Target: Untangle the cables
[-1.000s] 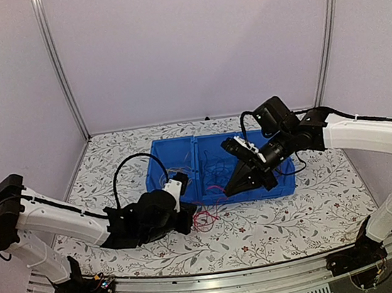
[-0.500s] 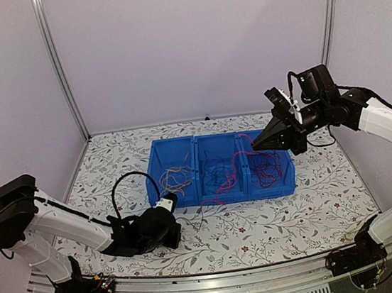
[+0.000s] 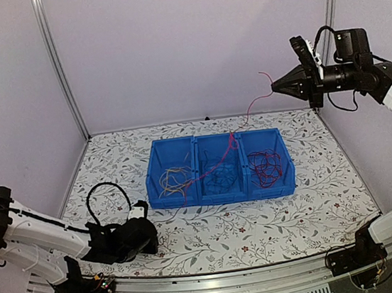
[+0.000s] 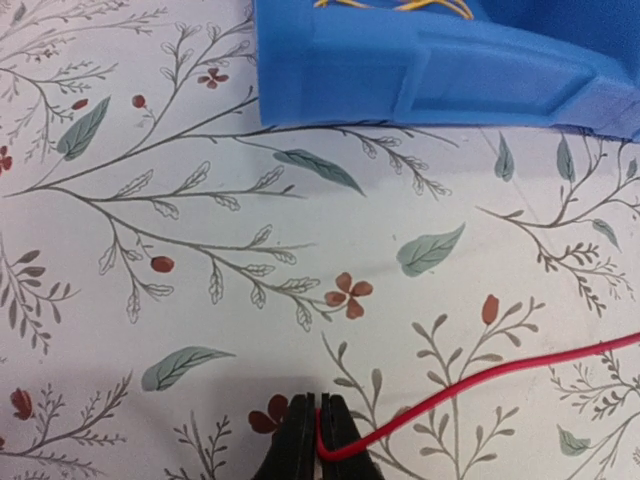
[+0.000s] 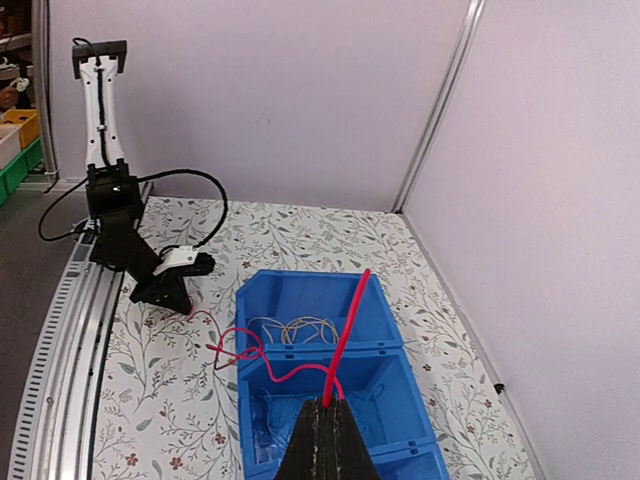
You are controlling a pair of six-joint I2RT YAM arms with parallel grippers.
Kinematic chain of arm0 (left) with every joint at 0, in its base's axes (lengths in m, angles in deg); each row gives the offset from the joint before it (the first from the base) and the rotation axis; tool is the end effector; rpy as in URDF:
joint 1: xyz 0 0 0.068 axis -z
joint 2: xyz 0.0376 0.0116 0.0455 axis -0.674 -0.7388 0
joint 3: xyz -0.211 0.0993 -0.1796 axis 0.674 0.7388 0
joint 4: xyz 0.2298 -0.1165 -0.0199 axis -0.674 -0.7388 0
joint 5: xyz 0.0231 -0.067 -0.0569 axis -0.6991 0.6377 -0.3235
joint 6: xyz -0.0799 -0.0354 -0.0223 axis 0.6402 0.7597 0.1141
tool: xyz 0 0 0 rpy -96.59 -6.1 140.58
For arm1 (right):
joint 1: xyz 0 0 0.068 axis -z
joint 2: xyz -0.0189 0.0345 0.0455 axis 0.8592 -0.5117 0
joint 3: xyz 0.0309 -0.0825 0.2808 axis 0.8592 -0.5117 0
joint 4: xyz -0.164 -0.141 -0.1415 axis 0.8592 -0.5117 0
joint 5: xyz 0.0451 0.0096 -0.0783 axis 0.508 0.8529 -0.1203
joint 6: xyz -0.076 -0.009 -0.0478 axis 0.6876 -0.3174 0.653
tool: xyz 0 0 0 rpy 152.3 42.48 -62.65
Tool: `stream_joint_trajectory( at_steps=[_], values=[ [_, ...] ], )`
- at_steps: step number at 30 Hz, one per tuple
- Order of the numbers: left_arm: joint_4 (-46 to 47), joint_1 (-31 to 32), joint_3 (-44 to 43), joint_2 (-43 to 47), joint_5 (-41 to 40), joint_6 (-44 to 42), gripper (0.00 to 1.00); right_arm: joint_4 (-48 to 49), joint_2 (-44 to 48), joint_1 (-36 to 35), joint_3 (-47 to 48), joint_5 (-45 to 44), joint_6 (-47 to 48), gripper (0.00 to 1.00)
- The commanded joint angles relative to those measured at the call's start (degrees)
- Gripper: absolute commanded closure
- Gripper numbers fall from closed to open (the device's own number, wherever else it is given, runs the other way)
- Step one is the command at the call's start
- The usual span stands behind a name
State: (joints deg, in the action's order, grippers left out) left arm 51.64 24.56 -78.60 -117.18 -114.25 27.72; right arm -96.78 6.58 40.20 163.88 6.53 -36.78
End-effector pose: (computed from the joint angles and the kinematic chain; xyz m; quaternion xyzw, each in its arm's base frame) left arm 0.1242 -0.1854 0.1020 0.0400 0.9282 -0.0996 0.3564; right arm 0.2325 0.1504 0.4444 -0.5657 0.5403 0.3146 0.5377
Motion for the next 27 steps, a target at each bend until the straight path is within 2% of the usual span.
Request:
stream_joint_trajectory(
  at_steps=[1,5,9,13,16,17,18,21,24,27],
  values=[
    [-5.1,-0.6,2.8,1.9,-1.0,4.4,1.00,0.1,0.8,3.2,7.1,-10.1,-3.5,1.00],
    [-3.9,-0.6,4.9,3.3,-1.3,5.8,1.00,1.3,0.8,4.0,10.5,-19.3,-5.4,1.00],
    [-2.5,-0.7,6.1,3.7,-1.1,6.4,1.00,1.6,0.9,4.1,11.0,-22.6,-5.7,1.00],
    [-1.7,-0.5,6.0,4.0,-1.2,5.3,1.00,3.2,1.2,4.1,8.6,-21.0,-7.0,1.00],
    [2.2,0.7,4.2,5.4,-0.7,-1.1,0.98,4.8,1.5,4.1,5.2,-14.8,-8.4,1.00],
    [2.9,1.9,3.3,6.2,-1.0,-3.4,0.89,5.3,1.6,4.1,3.8,-12.0,-8.8,1.00],
    [3.0,3.9,2.2,7.2,-2.2,-5.3,0.74,5.8,1.6,4.1,1.8,-9.1,-9.1,1.00],
    [3.2,8.1,-0.3,11.1,-6.3,-10.0,0.55,6.5,1.7,4.0,-2.2,-1.6,-10.1,1.00],
    [5.3,10.3,-1.2,16.0,-7.1,-15.8,0.48,4.6,1.6,3.1,-4.6,3.8,-8.3,1.00],
    [9.3,11.3,-1.0,20.9,-5.7,-21.5,0.45,1.6,1.8,0.8,-5.7,5.4,-5.3,1.00]
  ],
)
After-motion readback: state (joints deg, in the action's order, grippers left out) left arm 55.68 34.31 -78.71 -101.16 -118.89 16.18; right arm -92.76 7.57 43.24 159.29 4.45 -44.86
